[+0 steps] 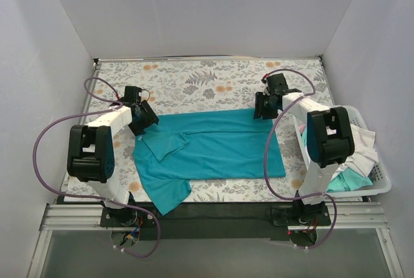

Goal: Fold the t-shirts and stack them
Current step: Fold the tshirt

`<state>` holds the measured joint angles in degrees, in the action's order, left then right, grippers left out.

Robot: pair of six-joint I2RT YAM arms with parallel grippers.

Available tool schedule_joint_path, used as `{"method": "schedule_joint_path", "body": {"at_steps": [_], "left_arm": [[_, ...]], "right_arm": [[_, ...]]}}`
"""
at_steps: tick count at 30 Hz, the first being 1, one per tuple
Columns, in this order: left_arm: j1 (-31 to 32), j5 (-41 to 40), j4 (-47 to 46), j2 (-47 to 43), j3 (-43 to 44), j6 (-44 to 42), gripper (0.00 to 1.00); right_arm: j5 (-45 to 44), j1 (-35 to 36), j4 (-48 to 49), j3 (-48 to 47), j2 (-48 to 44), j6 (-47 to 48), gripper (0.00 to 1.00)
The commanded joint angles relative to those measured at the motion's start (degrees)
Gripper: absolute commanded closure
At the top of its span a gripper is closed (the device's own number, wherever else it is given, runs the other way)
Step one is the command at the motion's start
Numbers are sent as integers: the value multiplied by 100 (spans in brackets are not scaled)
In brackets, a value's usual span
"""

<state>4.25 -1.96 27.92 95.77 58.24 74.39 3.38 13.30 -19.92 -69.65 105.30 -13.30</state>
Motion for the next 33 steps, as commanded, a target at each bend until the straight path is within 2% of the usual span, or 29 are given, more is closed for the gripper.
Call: {"method": "schedule_joint_path", "body": {"at_steps": [1, 5, 9, 14, 17, 18, 20, 21, 23, 28, 30, 33], "left_arm": [[6, -208, -190, 161, -5, -12, 41], [6, -340, -340, 547, 126, -74, 41], [-3, -402, -402, 1162, 617, -100, 41], [-12, -376, -454, 2137, 1854, -197, 39], [-12, -384, -376, 2332, 2619, -276, 35], [-12, -402, -323, 2306, 2753, -293, 29], [-12, -411, -183, 2131, 2929, -346, 25], [-12, -428, -130, 1826, 2921, -338, 21], [-12, -507, -42, 1421, 2720, -294, 19], [-12, -639, 380, -343, 1315, 110, 19], [-3, -578, 608, -794, 823, 269, 19], [5, -499, 899, -1603, 23, 488, 27]], "right_arm": [[-4, 15, 85, -128, 218, 38, 56], [-135, -3, 129, -426, 579, 73, 56], [-267, -29, 129, -971, 1053, 134, 55], [-504, -99, 129, -1884, 1757, 231, 54], [-382, -100, 50, -2508, 1959, 249, 52], [-382, -100, -2, -2675, 1960, 240, 52], [-136, -91, -73, -2730, 1793, 231, 46], [-101, -82, -91, -2634, 1566, 231, 43], [-74, -73, -108, -2432, 1267, 223, 40], [93, -12, -152, -1134, -25, 47, 37], [172, 23, -257, -780, -551, -41, 37], [242, 94, -363, -60, -1201, -94, 39]]}}
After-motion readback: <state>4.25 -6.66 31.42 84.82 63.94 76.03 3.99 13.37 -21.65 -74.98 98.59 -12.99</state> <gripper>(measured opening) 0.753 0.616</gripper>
